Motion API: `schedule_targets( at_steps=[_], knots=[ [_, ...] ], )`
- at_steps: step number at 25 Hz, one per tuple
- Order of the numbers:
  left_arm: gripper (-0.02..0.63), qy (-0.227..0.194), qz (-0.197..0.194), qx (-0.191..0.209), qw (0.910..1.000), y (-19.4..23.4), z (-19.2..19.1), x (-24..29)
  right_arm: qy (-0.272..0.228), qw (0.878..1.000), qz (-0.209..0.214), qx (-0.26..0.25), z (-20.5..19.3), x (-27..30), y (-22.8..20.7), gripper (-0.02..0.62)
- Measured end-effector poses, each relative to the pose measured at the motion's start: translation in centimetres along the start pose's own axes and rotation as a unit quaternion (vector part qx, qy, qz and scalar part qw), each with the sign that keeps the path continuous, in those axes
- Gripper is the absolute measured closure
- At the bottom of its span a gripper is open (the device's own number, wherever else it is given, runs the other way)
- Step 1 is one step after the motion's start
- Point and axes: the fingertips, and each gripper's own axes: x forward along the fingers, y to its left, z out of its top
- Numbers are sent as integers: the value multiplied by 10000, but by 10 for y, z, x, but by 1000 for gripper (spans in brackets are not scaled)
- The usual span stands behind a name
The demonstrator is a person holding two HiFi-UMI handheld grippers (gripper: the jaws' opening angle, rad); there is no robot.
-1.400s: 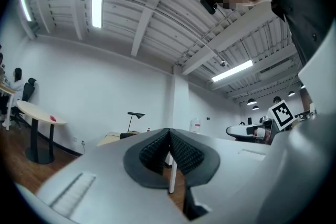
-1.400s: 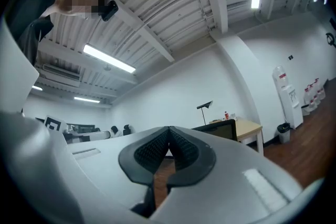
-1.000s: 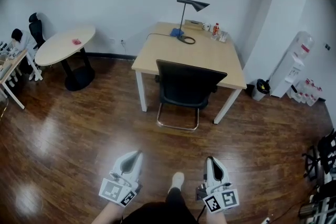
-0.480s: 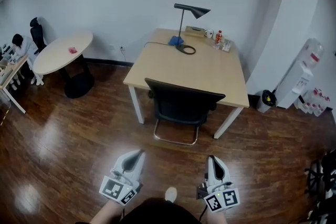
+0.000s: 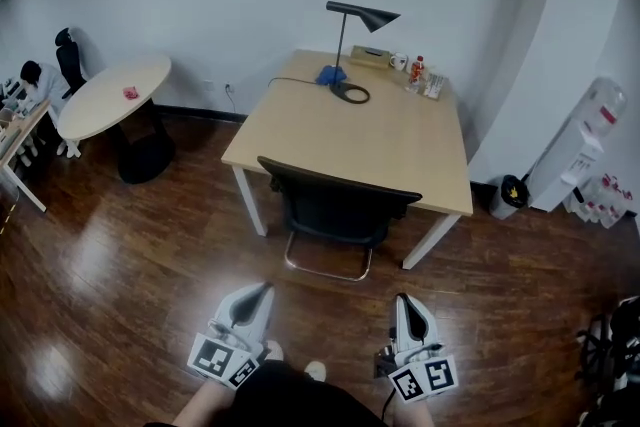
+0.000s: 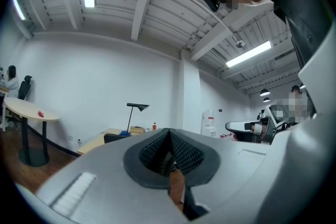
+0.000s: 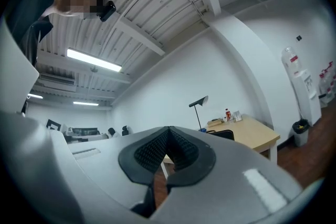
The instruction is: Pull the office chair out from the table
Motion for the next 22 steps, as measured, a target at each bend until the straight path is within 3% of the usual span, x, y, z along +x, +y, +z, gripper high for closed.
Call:
schedule_targets(
  at_steps=[8, 15, 22],
  knots=[
    [604, 140, -122, -73, 9998, 20, -16, 45, 41, 9997, -254, -26, -2, 22, -31, 581],
    [604, 38, -457, -24, 9989, 39, -10, 108, 0, 9979, -574, -305, 9, 51, -66, 581],
    [604, -119, -746, 301, 9967, 69, 15, 164, 39, 9971, -345, -679, 24, 118, -73, 560]
  ],
)
